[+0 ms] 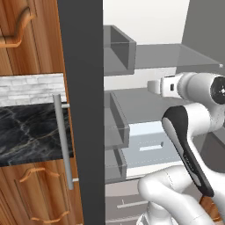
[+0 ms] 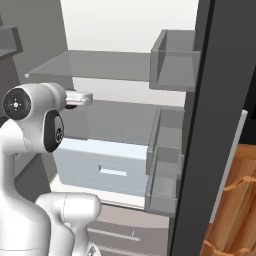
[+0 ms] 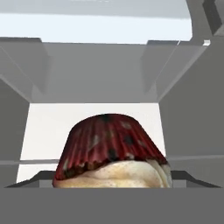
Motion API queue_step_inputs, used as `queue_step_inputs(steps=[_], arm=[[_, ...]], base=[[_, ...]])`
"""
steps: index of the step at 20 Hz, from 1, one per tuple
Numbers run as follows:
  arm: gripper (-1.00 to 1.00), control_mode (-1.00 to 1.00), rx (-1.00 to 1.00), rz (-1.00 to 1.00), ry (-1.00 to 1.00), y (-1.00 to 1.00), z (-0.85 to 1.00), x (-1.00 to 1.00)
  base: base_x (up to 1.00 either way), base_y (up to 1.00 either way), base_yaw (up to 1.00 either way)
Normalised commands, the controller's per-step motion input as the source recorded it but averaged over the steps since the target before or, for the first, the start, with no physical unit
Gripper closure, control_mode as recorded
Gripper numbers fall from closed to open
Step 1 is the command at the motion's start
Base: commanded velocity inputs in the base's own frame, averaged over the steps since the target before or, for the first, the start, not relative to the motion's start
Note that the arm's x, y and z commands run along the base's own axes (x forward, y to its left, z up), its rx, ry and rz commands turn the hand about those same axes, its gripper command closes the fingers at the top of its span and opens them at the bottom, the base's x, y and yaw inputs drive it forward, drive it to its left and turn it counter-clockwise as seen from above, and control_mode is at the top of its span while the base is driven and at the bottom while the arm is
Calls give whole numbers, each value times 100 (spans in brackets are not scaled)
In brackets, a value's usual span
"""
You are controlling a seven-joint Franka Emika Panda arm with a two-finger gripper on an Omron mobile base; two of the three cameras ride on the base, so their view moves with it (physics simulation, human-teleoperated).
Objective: Take the cupcake and cake from the fridge and place them on the empty tray on the dining counter.
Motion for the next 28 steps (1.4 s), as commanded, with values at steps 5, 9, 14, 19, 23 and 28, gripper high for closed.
queue_step_inputs(steps=[5,9,14,19,23,28], arm=[[100,100,0,0,0,-1,-3,0],[100,100,0,0,0,0,0,0],[100,100,0,0,0,0,0,0],[100,100,0,0,0,0,0,0],[100,100,0,0,0,0,0,0],[100,100,0,0,0,0,0,0]], base=[[-11,-3,0],[-94,-18,0],[-97,-1,-12],[-67,0,-41],[-54,22,-48],[-26,60,-48]])
